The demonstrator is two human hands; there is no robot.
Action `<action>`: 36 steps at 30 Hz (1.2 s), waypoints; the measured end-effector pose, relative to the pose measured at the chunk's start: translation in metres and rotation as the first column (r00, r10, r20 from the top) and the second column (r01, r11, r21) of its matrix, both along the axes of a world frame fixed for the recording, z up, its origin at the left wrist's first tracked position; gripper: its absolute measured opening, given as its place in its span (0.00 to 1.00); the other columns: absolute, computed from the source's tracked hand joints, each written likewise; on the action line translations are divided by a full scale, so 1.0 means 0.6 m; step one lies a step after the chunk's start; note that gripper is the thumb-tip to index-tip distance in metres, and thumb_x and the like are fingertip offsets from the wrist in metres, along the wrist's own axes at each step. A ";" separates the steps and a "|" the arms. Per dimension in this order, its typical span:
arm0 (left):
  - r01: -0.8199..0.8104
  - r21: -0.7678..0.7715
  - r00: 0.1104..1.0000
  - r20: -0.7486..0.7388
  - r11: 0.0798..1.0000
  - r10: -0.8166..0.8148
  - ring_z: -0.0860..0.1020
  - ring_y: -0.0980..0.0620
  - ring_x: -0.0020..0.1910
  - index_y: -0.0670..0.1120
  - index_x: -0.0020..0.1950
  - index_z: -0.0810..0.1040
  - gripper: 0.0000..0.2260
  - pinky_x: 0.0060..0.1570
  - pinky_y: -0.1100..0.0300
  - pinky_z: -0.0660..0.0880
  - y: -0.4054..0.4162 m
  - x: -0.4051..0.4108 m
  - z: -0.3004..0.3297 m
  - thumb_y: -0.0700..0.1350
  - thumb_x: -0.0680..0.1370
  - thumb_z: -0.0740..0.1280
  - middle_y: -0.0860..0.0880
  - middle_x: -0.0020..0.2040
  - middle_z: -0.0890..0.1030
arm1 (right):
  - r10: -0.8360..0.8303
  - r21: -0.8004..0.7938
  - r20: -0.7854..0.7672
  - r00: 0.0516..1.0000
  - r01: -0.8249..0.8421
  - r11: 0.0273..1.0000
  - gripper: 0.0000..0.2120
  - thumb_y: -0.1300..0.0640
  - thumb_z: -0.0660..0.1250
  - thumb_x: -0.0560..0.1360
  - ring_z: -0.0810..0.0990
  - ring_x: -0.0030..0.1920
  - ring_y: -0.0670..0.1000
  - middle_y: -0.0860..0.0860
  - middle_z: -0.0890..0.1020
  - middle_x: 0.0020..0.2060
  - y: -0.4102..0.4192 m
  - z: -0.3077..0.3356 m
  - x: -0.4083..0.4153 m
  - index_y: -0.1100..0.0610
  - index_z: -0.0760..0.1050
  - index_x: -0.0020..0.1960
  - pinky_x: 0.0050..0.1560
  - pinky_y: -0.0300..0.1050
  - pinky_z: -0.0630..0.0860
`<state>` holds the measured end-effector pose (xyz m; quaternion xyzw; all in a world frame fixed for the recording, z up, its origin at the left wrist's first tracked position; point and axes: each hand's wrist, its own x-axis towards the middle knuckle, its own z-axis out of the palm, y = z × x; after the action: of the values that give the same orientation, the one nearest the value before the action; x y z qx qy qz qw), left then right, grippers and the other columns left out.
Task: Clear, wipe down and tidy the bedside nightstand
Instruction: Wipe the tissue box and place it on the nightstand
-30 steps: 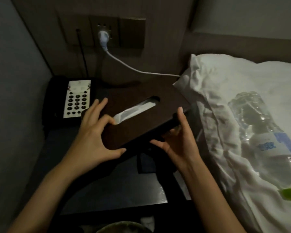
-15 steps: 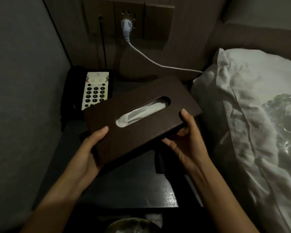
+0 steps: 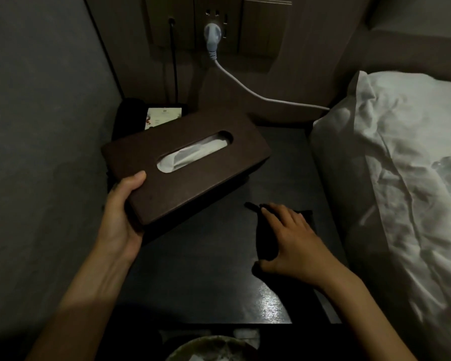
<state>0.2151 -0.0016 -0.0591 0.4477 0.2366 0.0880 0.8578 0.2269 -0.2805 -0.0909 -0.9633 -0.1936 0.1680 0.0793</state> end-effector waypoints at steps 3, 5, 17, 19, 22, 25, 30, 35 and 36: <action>-0.003 0.052 1.000 -0.019 0.999 0.004 0.81 0.51 0.58 0.47 0.65 0.78 0.18 0.53 0.58 0.77 0.005 0.009 -0.006 0.47 0.75 0.67 0.49 0.58 0.83 | 0.023 -0.067 -0.044 0.999 -0.026 0.997 0.61 0.32 0.71 0.64 0.31 0.78 0.50 0.48 0.34 0.78 -0.002 -0.002 0.000 0.50 0.33 0.79 0.78 0.56 0.35; 0.005 0.074 1.000 -0.013 0.997 -0.004 0.81 0.51 0.57 0.47 0.65 0.77 0.19 0.52 0.59 0.77 0.008 0.009 -0.010 0.47 0.75 0.68 0.49 0.58 0.83 | 0.046 -0.110 -0.046 0.998 -0.051 0.993 0.64 0.30 0.71 0.63 0.25 0.75 0.51 0.48 0.28 0.76 -0.012 0.002 -0.003 0.48 0.27 0.77 0.76 0.57 0.31; 0.015 0.123 1.000 -0.007 0.992 -0.015 0.82 0.51 0.55 0.47 0.64 0.78 0.19 0.44 0.62 0.80 0.017 0.015 -0.022 0.46 0.74 0.69 0.48 0.58 0.83 | -0.006 0.044 0.220 0.976 -0.004 0.999 0.43 0.49 0.69 0.72 0.64 0.69 0.50 0.49 0.60 0.73 0.001 0.011 -0.013 0.52 0.47 0.79 0.56 0.41 0.69; 0.015 0.133 1.000 -0.019 0.991 -0.013 0.82 0.50 0.55 0.47 0.64 0.78 0.18 0.45 0.61 0.80 0.017 0.015 -0.022 0.46 0.74 0.69 0.48 0.57 0.83 | -0.073 0.086 0.247 0.966 0.054 0.995 0.35 0.50 0.67 0.74 0.68 0.63 0.50 0.48 0.68 0.66 0.003 0.012 -0.009 0.53 0.55 0.76 0.45 0.39 0.64; 0.028 0.137 0.999 -0.033 0.990 -0.024 0.81 0.50 0.56 0.48 0.63 0.78 0.18 0.49 0.58 0.79 0.019 0.014 -0.022 0.47 0.74 0.69 0.48 0.58 0.83 | -0.152 0.109 0.286 0.946 0.126 0.986 0.18 0.50 0.65 0.76 0.72 0.59 0.50 0.47 0.73 0.57 0.005 0.015 0.002 0.52 0.68 0.64 0.38 0.42 0.62; 0.043 0.134 0.998 -0.050 0.990 -0.037 0.82 0.51 0.54 0.49 0.61 0.79 0.16 0.47 0.59 0.79 0.020 0.012 -0.021 0.48 0.74 0.69 0.48 0.57 0.83 | -0.200 0.128 0.266 0.943 0.171 0.977 0.07 0.52 0.64 0.77 0.72 0.53 0.50 0.46 0.71 0.49 0.007 0.012 0.015 0.53 0.70 0.53 0.38 0.44 0.62; 0.071 0.134 0.996 -0.065 0.988 -0.062 0.82 0.51 0.53 0.48 0.60 0.80 0.15 0.48 0.59 0.80 0.016 0.011 -0.018 0.47 0.75 0.67 0.48 0.56 0.84 | -0.569 0.762 -0.127 0.813 0.447 0.468 0.08 0.65 0.60 0.78 0.66 0.32 0.46 0.51 0.68 0.31 -0.020 0.035 0.048 0.59 0.67 0.41 0.34 0.46 0.63; 0.121 0.101 0.991 -0.070 0.987 -0.115 0.83 0.53 0.49 0.48 0.54 0.82 0.10 0.45 0.63 0.81 0.007 0.010 -0.015 0.47 0.75 0.66 0.49 0.52 0.85 | -0.429 0.676 -0.734 0.527 0.627 -0.387 0.11 0.59 0.56 0.80 0.79 0.39 0.48 0.52 0.79 0.40 -0.061 0.068 0.065 0.57 0.76 0.47 0.43 0.41 0.78; 0.144 0.100 0.988 -0.076 0.985 -0.137 0.83 0.53 0.49 0.48 0.53 0.82 0.10 0.46 0.63 0.80 0.004 0.010 -0.015 0.47 0.75 0.66 0.48 0.52 0.85 | -0.269 0.602 -0.788 0.553 0.601 -0.526 0.12 0.59 0.54 0.81 0.80 0.45 0.50 0.53 0.79 0.45 -0.063 0.070 0.068 0.59 0.76 0.52 0.52 0.42 0.78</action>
<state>0.2211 0.0009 -0.0678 0.5106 0.2287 0.0244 0.8285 0.2676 -0.3184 -0.0491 -0.4676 0.2346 0.0070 0.8522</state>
